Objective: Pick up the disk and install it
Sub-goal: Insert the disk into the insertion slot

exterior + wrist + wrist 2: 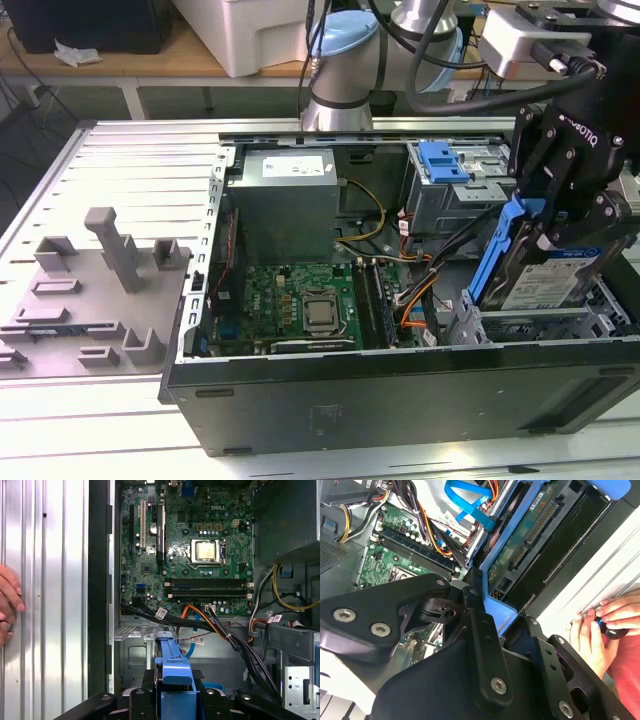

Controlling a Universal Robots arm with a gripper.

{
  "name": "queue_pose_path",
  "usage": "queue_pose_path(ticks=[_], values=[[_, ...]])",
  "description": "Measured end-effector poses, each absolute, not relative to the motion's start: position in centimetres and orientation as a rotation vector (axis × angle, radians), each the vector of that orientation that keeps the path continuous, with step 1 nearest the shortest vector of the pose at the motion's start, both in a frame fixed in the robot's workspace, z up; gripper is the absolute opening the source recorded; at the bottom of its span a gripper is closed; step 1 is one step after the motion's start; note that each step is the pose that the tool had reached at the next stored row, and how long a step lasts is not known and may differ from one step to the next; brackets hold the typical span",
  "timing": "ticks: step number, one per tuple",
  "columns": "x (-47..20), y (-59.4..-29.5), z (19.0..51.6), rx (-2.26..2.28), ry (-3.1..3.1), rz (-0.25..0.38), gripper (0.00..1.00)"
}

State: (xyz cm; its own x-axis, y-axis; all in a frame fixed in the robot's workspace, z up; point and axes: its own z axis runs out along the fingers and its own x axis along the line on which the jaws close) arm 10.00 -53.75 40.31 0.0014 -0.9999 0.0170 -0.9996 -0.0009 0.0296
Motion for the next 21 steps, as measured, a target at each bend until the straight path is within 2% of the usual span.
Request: queue_pose_path(ticks=[15, 16, 18, 19, 21], values=[[10.0, -53.74, 40.24, 2.2, -2.197, -0.014, 0.38], [10.0, -53.74, 40.24, 2.2, -2.197, -0.014, 0.44], [10.0, -53.75, 40.25, 2.199, -2.197, -0.014, 0.44], [10.0, -53.74, 40.24, 2.199, -2.197, -0.014, 0.51], [10.0, -53.75, 40.25, 2.199, -2.197, -0.014, 0.51]])
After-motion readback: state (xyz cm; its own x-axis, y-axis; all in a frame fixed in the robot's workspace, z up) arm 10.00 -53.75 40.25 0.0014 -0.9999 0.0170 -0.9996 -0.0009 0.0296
